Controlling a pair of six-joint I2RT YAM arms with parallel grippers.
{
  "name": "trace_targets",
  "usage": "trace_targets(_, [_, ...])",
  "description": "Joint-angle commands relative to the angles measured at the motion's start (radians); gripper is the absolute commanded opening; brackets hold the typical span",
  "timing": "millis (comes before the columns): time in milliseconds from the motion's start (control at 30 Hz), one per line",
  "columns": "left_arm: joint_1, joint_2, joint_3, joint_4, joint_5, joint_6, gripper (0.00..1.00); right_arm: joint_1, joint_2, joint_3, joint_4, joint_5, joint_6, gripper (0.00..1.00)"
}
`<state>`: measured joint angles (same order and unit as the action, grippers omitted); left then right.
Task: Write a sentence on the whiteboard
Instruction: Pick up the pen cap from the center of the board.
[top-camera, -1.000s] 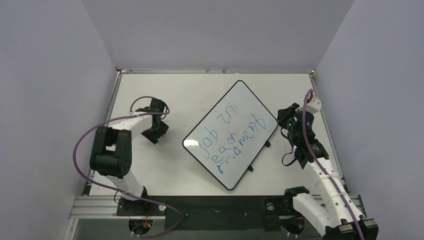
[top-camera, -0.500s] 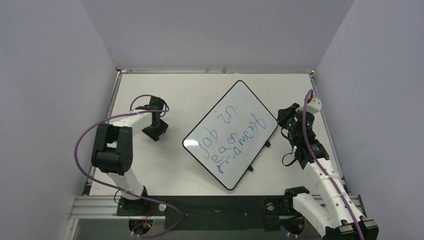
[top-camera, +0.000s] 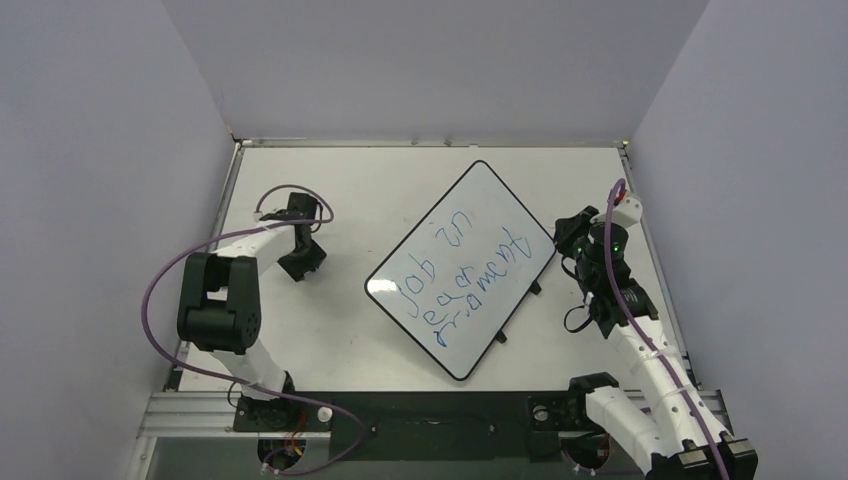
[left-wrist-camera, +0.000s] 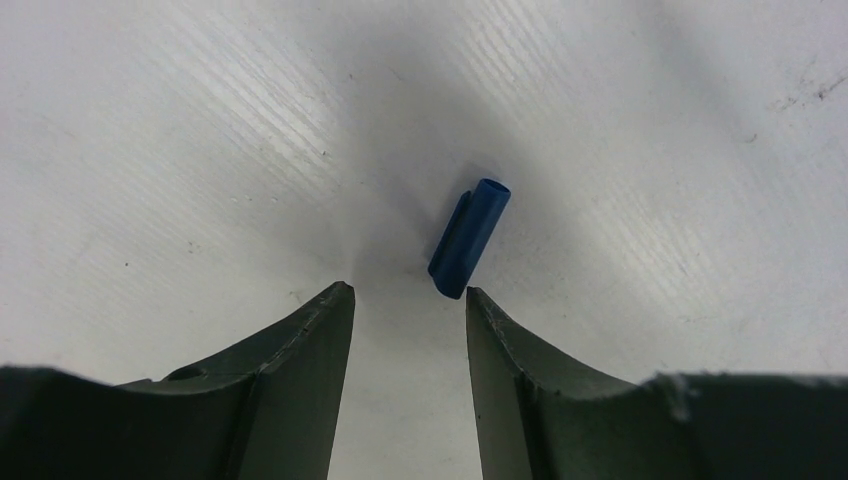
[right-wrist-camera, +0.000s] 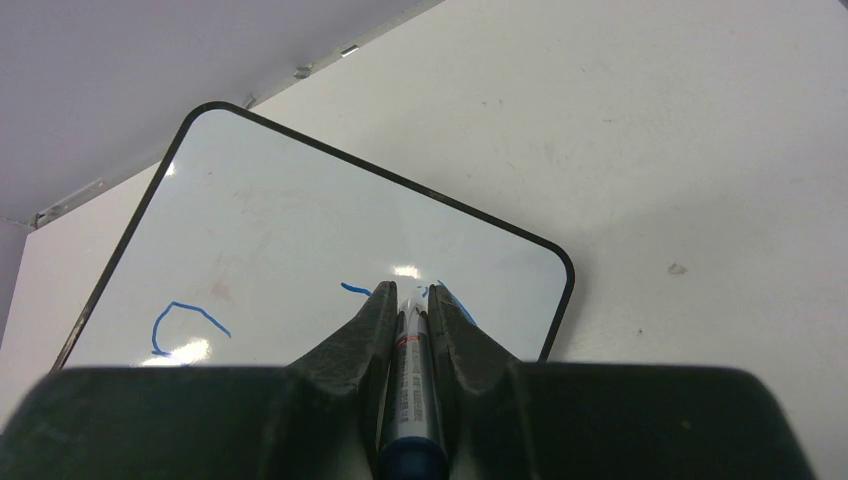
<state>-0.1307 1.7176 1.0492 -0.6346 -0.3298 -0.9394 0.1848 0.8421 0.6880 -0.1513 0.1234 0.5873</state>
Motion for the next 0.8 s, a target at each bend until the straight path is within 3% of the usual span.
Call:
trace_targets(0, [0.02, -0.087, -0.032, 0.081, -0.008, 0.13, 0.42, 0.008, -0.008, 0.005, 0.031, 0.004, -0.004, 0.0])
trace_targets(300, [0.032, -0.043, -0.013, 0.182, 0.082, 0.236, 0.38, 0.011, -0.01, 0.006, 0.026, 0.008, -0.006, 0.0])
trace_targets(533, [0.032, 0.002, -0.006, 0.17, 0.059, 0.244, 0.27, 0.013, -0.012, 0.006, 0.026, 0.012, -0.008, 0.0])
trace_targets(767, [0.034, 0.038, -0.001, 0.179, 0.067, 0.256, 0.23, 0.014, -0.013, 0.006, 0.026, 0.014, -0.009, 0.0])
